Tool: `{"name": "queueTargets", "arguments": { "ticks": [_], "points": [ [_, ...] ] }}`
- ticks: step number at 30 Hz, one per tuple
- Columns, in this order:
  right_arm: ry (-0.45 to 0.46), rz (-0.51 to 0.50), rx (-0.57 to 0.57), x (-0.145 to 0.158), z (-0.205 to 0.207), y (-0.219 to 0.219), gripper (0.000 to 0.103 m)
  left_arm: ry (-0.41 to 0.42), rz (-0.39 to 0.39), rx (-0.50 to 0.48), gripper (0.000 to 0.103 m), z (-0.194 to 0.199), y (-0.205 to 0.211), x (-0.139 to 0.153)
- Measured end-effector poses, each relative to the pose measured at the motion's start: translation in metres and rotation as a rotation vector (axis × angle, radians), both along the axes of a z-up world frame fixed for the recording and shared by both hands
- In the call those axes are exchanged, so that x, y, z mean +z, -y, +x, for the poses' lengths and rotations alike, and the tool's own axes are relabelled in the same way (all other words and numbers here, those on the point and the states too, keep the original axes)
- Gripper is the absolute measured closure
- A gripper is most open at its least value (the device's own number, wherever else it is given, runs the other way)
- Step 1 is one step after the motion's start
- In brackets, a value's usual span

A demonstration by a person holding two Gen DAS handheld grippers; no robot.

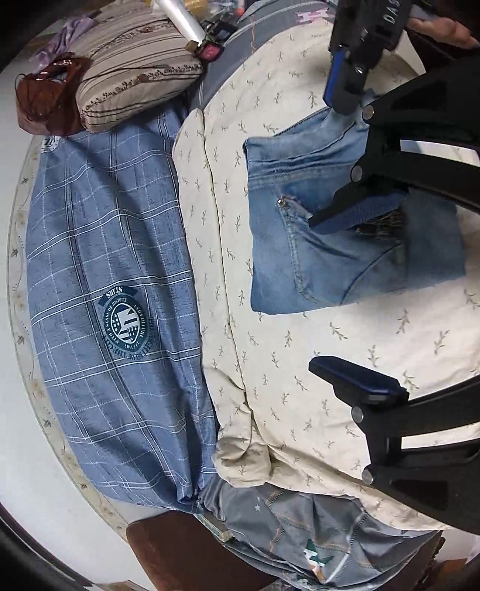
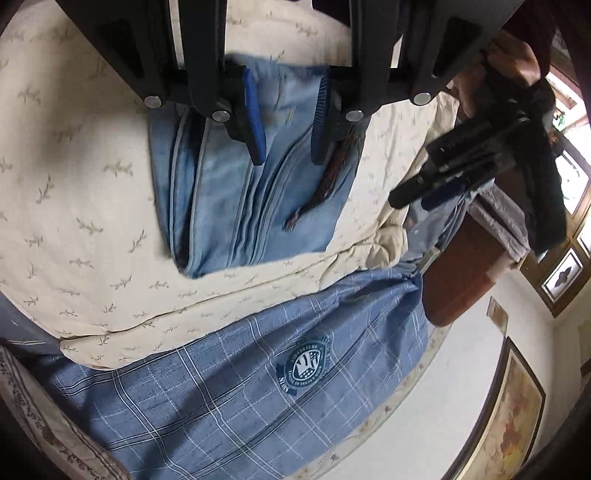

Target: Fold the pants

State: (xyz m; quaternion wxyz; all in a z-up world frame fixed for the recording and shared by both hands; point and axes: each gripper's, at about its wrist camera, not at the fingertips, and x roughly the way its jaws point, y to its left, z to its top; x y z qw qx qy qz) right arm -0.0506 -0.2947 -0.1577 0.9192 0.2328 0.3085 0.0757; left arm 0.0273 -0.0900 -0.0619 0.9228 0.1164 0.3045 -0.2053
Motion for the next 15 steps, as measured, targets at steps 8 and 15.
{"name": "queueTargets", "arguments": {
  "ticks": [8, 15],
  "points": [
    [-0.058, -0.027, -0.008, -0.013, 0.0, -0.001, 0.076, 0.014, 0.006, 0.014, 0.033, -0.01, -0.005, -0.008],
    [-0.104, -0.057, -0.003, -0.023, 0.005, -0.002, 0.075, -0.011, 0.023, 0.012, 0.033, -0.008, -0.002, -0.024]
  ]
}}
